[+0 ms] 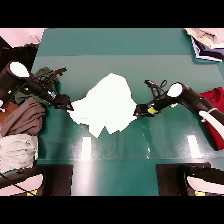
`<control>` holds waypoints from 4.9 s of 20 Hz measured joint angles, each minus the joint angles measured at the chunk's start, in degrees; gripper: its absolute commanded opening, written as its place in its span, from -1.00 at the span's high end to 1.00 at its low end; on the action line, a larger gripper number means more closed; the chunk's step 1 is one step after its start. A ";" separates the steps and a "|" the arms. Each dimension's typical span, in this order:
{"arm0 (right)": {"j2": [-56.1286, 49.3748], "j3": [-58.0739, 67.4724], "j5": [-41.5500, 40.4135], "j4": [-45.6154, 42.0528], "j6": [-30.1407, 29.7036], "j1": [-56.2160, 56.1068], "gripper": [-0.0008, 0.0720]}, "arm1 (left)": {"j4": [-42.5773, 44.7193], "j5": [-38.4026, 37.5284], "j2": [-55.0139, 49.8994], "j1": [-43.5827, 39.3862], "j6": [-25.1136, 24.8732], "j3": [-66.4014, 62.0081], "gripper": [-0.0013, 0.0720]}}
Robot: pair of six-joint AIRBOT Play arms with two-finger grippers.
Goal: Fold the shirts.
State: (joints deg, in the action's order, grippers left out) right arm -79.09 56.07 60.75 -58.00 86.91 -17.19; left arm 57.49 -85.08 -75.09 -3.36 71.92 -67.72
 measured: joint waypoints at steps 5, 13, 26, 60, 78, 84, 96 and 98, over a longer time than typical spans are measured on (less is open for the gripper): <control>-4.42 2.49 -1.22 0.00 -0.04 -0.76 0.92 | 0.00 -0.04 0.00 0.00 0.11 -0.04 0.90; 7.17 9.09 0.94 -0.55 -1.70 7.21 0.92 | 2.75 -1.22 0.33 2.36 0.96 -14.23 0.90; 29.51 46.82 3.39 -0.46 -1.99 31.52 0.93 | 1.36 3.37 17.42 6.71 4.57 -52.06 0.90; -9.75 42.64 1.14 -4.26 -0.74 22.29 0.12 | -1.90 4.81 -15.10 15.65 2.78 -25.27 -0.04; -2.29 42.64 12.59 -1.60 -4.55 21.27 0.12 | 7.93 14.16 -2.71 19.63 1.36 14.08 -0.04; -2.27 42.64 13.14 -1.55 -4.57 21.16 0.12 | 5.42 13.92 -5.46 19.45 1.66 14.93 -0.03; 4.83 22.60 21.14 -1.90 -4.72 28.94 0.12 | 0.48 12.48 -0.85 19.34 -1.40 10.84 0.90; 7.56 12.68 18.64 -1.95 -4.83 32.92 0.11 | 0.46 12.55 1.11 19.34 -1.60 10.49 0.90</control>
State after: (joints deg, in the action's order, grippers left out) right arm -71.53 68.75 79.40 -59.94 82.08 15.73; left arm 57.95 -72.53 -73.97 15.99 70.32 -57.23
